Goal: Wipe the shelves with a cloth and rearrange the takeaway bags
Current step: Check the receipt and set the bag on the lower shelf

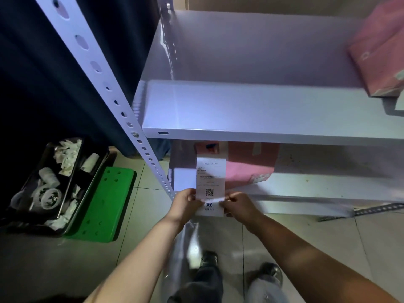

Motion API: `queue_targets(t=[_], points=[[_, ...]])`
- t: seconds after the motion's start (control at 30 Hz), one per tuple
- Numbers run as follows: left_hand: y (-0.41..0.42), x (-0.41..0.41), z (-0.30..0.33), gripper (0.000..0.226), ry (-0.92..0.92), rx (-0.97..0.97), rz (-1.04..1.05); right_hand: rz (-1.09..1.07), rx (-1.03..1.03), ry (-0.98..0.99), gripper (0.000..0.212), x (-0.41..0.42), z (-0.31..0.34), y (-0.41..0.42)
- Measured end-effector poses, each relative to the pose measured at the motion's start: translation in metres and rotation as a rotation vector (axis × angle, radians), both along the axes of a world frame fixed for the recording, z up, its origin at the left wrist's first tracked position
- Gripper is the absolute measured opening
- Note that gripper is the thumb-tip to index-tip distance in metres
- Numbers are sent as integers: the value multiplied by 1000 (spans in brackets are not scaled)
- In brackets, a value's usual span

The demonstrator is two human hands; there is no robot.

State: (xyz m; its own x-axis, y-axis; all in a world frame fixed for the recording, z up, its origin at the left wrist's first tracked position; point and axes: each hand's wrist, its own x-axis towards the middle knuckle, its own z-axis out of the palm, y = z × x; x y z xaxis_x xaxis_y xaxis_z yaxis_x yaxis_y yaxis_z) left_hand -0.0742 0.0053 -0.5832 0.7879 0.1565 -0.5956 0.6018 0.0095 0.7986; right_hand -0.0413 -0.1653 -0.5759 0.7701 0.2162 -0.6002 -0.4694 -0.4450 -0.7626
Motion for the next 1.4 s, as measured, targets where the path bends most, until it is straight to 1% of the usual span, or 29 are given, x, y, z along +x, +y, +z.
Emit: queue_targets(t=[0.07, 0.17, 0.27, 0.4, 0.5, 0.6, 0.77, 0.9, 0.93, 1.03, 1.13, 1.23, 1.3, 1.4], points=[[1, -3, 1, 24, 2, -9, 24, 4, 6, 3, 14, -2, 1, -1], [2, -7, 7, 17, -10, -85, 56, 12, 31, 3, 8, -1, 4, -1], [2, -12, 10, 22, 12, -121, 93, 10, 37, 7, 9, 0, 7, -1], [-2, -18, 15, 18, 37, -108, 108, 5, 40, 8, 9, -1, 11, -3], [-3, -21, 19, 19, 46, -83, 107, -4, 52, 4, 8, -2, 18, -4], [-5, -22, 22, 19, 44, -73, 106, -3, 65, 8, 12, -3, 22, -5], [-8, -23, 25, 20, 27, -57, 111, 9, 75, 3, 13, -2, 21, -9], [-12, -23, 28, 21, 45, 21, 94, 46, 23, -40, 8, 0, 23, -16], [-13, -21, 30, 25, 46, 46, 102, 60, 6, -66, 10, 3, 25, -19], [-12, -9, 44, 44, 37, 135, 125, 86, -1, -130, 26, 19, 37, -34], [-11, 9, 68, 57, -1, 258, 93, -31, -6, -140, 39, 37, 51, -53], [-13, 30, 90, 63, -40, 298, 87, -130, 9, -163, 38, 53, 67, -71], [-15, 40, 99, 60, -51, 335, 95, -170, -4, -183, 35, 62, 78, -81], [-22, 46, 112, 44, -80, 450, 21, -170, -15, -217, 34, 66, 92, -93]])
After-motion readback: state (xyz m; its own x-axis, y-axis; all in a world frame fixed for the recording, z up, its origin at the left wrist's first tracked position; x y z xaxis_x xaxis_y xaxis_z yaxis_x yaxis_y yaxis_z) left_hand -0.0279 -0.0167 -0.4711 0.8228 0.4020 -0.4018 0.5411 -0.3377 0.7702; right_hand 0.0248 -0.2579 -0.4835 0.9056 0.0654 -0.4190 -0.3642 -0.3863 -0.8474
